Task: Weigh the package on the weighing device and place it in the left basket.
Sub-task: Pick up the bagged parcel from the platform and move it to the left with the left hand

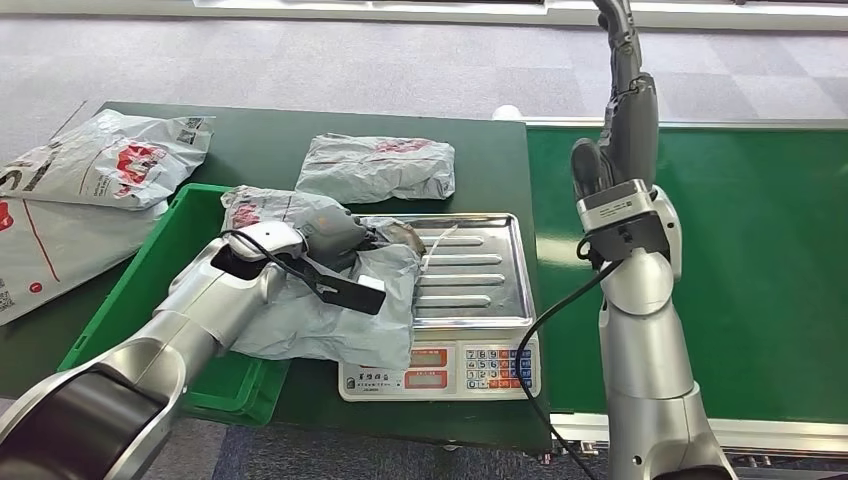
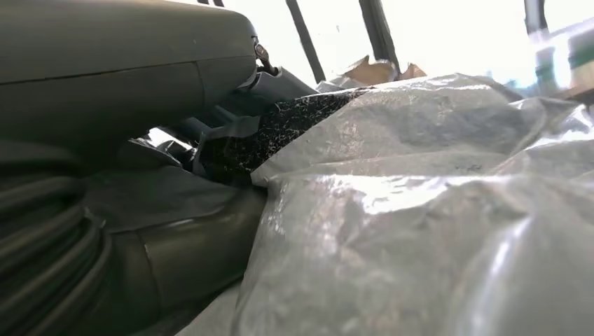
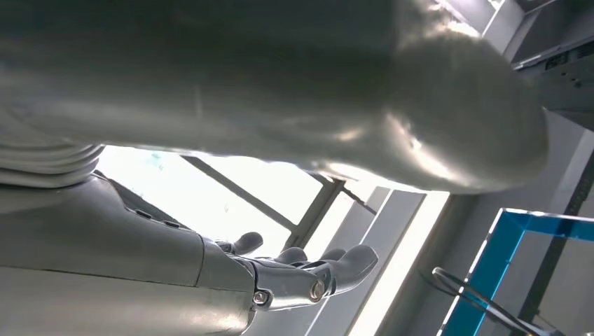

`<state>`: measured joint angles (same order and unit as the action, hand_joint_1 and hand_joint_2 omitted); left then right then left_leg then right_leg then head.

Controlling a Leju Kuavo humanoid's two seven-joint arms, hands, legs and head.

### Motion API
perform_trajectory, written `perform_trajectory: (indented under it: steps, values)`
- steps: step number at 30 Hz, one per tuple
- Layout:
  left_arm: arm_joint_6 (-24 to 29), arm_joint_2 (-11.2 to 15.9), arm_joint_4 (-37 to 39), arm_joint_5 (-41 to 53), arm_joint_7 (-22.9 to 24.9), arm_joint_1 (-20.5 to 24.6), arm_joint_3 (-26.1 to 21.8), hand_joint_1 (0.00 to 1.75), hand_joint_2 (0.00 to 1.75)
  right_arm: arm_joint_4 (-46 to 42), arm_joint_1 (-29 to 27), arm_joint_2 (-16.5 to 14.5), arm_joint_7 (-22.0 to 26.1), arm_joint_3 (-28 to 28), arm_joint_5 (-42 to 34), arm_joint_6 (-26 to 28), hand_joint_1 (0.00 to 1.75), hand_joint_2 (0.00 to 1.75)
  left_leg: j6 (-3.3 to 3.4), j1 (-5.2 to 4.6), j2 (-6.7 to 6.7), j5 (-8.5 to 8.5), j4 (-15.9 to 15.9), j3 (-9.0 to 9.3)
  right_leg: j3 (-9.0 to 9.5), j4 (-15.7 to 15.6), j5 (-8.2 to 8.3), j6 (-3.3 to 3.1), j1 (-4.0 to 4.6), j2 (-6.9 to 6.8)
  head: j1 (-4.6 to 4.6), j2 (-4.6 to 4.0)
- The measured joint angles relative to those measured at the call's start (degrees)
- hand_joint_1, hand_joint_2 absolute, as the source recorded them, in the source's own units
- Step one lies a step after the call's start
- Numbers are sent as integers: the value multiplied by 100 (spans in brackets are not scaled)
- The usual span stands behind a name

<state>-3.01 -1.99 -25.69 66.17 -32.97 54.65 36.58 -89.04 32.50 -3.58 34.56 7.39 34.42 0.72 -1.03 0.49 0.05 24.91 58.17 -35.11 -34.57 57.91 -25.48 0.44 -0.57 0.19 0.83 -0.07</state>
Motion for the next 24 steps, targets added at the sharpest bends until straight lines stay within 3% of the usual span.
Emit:
perform_trajectory:
  steps: [5,8,14,18,21,24]
  values:
    - [2336,77,-993,-492,933,-222,-456,175,175,-381,-427,3,50,-165,123,-73,0,0,0,1,-4,0,0,-9,-3,0,-1,1,1,-3,-1,0]
    - [3063,139,-2076,-336,1575,-409,-1118,175,175,-548,-595,-8,51,-219,203,-118,0,0,1,1,7,3,-1,-15,-12,1,-2,1,-1,5,0,0]
    - [3192,178,-3418,14,1666,-667,-2216,175,175,-639,-648,-26,6,-249,262,-115,0,0,0,4,5,1,-1,-15,-13,1,-3,0,4,2,1,0]
    - [3490,203,-3790,964,2135,-732,-2668,175,175,-643,-644,-46,5,-250,262,-110,0,0,-1,5,2,-1,-1,-16,-10,2,-3,0,5,1,1,0]
    - [2971,336,-3886,1852,2737,-716,-2897,175,175,-641,-616,-70,5,-250,262,-109,0,0,-1,4,3,-1,-1,-15,-11,2,-3,-1,2,3,1,0]
    - [2113,594,-3622,1982,3402,-623,-2716,175,175,-625,-540,-90,21,-250,247,-129,0,0,-1,5,4,-2,-1,-14,-14,1,-3,-1,5,2,1,0]
